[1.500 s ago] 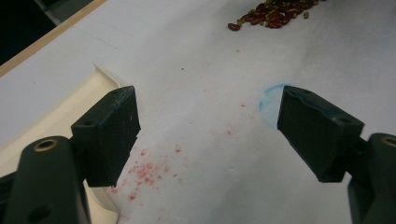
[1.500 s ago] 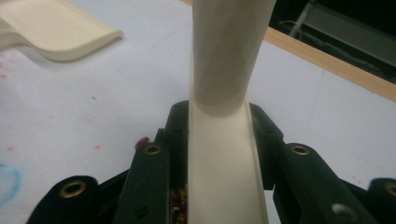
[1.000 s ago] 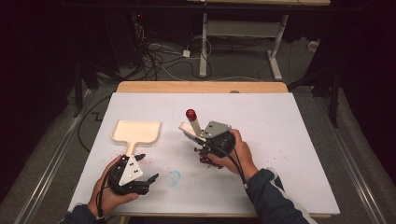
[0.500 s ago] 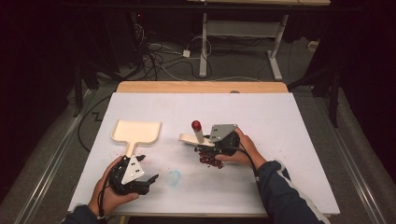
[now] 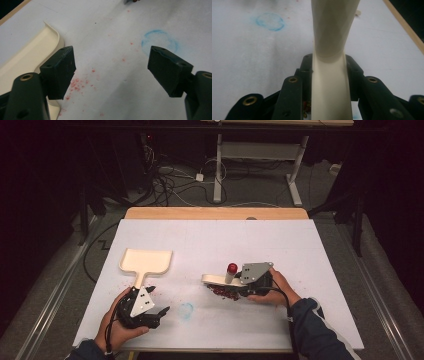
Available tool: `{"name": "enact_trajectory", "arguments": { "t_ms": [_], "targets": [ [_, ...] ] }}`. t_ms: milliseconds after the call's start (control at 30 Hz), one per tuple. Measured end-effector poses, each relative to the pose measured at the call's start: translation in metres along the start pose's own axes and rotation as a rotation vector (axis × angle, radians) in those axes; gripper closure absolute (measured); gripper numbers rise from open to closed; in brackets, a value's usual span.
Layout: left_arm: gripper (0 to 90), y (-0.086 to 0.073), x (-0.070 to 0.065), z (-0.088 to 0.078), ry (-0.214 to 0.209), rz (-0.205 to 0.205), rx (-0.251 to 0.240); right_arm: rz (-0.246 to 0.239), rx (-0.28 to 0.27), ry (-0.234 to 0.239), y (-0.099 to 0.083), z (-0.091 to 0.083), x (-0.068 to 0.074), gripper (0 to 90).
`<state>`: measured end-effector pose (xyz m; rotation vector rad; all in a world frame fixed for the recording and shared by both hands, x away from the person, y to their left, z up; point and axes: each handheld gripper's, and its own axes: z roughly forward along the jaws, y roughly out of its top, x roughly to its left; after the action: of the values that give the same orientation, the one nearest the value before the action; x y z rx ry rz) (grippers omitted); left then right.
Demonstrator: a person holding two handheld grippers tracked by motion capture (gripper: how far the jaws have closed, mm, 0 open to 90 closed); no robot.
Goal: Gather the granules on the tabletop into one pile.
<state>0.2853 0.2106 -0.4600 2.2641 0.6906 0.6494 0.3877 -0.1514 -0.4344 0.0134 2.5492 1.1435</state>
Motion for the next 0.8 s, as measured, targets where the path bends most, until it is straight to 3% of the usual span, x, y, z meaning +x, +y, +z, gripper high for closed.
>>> {"name": "enact_trajectory", "arguments": {
  "t_ms": [167, 233, 267, 433, 500, 533, 600, 633, 667, 700, 733, 800],
  "targets": [
    [21.5, 0.0, 0.0, -0.001, 0.001, 0.002, -0.001, 0.03, -0.019, -0.082, 0.002, -0.005, -0.004, 67.1],
    [21.4, 0.0, 0.0, -0.001, 0.004, 0.002, -0.005, 0.04, -0.022, -0.092, 0.002, -0.007, -0.005, 67.1],
    [21.4, 0.0, 0.0, -0.001, 0.003, 0.001, -0.006, 0.066, -0.029, -0.121, 0.003, -0.011, -0.005, 67.1],
    [21.5, 0.0, 0.0, -0.002, 0.005, 0.003, -0.009, 0.136, -0.034, -0.165, 0.005, -0.018, -0.006, 67.1],
    [21.5, 0.001, 0.0, -0.003, 0.006, 0.006, -0.012, 0.219, 0.006, -0.212, 0.009, -0.023, -0.002, 67.1],
    [21.5, 0.001, -0.001, -0.003, 0.006, 0.008, -0.012, 0.219, 0.006, -0.212, 0.009, -0.023, -0.002, 67.1],
    [21.4, 0.001, -0.001, -0.003, 0.007, 0.011, -0.01, 0.277, 0.031, -0.246, 0.011, -0.026, 0.002, 67.1],
    [21.4, 0.001, -0.001, -0.004, 0.007, 0.012, -0.011, 0.334, 0.059, -0.286, 0.013, -0.028, 0.007, 67.1],
    [21.4, 0.001, -0.001, -0.004, 0.005, 0.014, -0.012, 0.359, 0.075, -0.306, 0.013, -0.029, 0.01, 67.1],
    [21.4, 0.001, -0.001, -0.004, 0.006, 0.015, -0.013, 0.359, 0.075, -0.306, 0.013, -0.029, 0.01, 67.1],
    [21.4, 0.001, -0.001, -0.004, 0.006, 0.018, -0.013, 0.396, 0.114, -0.352, 0.012, -0.029, 0.014, 67.1],
    [21.5, 0.002, -0.002, -0.004, 0.003, 0.019, -0.014, 0.409, 0.131, -0.375, 0.012, -0.027, 0.016, 67.1]
  ]
}}
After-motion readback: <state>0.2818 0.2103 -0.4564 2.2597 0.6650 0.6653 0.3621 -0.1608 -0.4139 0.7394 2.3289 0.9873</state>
